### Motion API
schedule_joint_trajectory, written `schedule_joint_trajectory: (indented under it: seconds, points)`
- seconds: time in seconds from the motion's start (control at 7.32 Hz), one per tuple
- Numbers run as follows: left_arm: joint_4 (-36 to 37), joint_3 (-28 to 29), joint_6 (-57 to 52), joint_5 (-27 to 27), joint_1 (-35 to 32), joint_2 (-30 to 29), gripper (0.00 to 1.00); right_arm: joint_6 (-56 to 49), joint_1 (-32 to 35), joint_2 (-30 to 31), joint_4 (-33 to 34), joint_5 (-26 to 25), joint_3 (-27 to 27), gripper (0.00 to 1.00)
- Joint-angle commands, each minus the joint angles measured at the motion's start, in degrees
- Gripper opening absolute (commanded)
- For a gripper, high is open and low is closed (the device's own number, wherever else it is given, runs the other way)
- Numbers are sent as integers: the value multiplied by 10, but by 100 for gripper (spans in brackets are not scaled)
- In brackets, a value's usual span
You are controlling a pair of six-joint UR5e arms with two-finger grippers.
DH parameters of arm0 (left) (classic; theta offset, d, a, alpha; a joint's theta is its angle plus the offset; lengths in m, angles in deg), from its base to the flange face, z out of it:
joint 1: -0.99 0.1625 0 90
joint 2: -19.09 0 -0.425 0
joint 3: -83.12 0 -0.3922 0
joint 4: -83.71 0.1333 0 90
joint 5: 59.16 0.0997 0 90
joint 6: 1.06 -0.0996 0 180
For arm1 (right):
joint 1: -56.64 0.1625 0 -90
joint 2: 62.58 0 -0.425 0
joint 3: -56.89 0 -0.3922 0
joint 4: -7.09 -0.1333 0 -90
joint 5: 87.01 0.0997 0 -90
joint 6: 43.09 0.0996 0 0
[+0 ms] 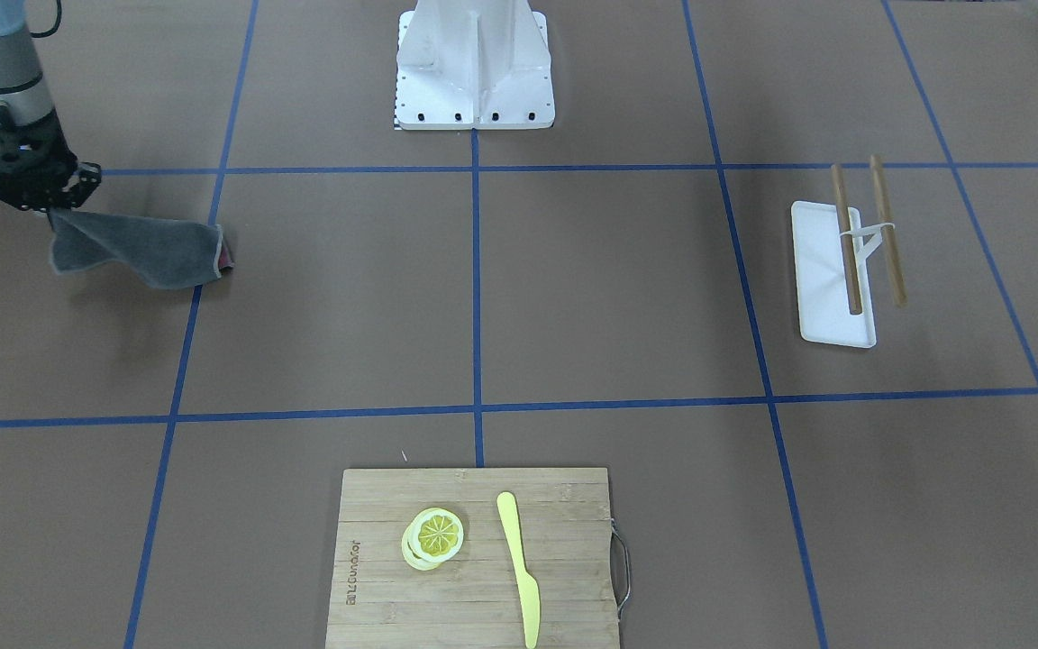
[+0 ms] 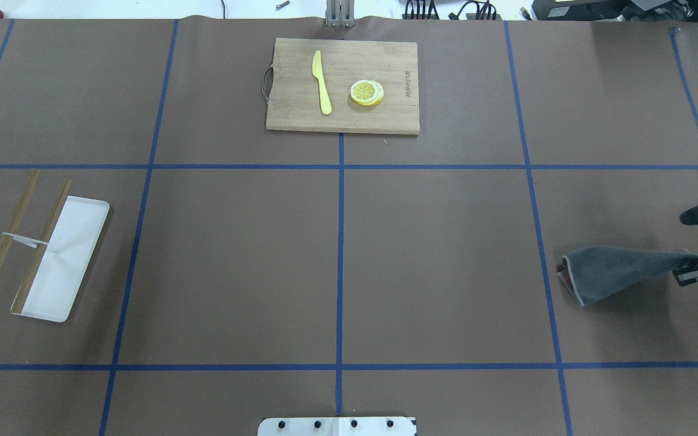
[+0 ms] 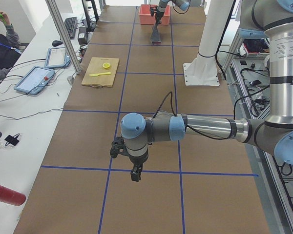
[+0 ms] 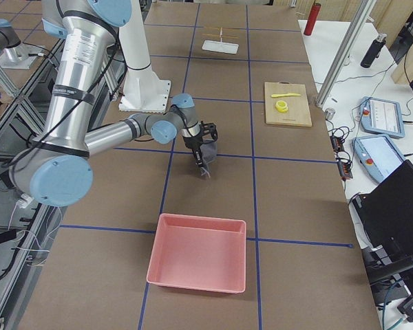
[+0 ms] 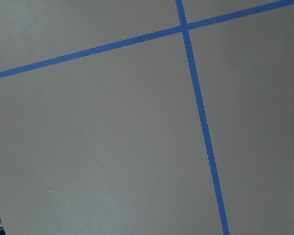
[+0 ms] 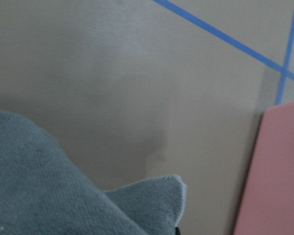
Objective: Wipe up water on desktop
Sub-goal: 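Press the towel on the table and sweep it nearer the robot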
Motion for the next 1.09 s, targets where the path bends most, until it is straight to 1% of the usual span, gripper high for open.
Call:
schedule_joint_trajectory:
  seconds: [0.0,0.14,0.27,0.41,0.55,0.68,0.82,0.96]
  points:
    - [0,0,0,-1,-1,1,99,-84,70,-8,-4,0,34,0]
    - [0,0,0,-1,0,1,99,-76,69,-40,-2,24,39,0]
    - [0,1,0,-1,0,0,99,-28,65,-77,-3,42,48,0]
    - [0,2,1,-1,0,-1,99,38,32,-114,-3,64,47,0]
    - [0,1,1,0,1,-1,99,125,-12,-161,-5,66,44,0]
    - [0,2,1,0,1,-1,99,241,-67,-218,-6,59,39,0]
    - [0,2,1,0,0,-1,99,318,-133,-275,-1,13,40,0]
    - [0,3,1,0,1,-1,99,376,-189,-324,20,-34,35,0]
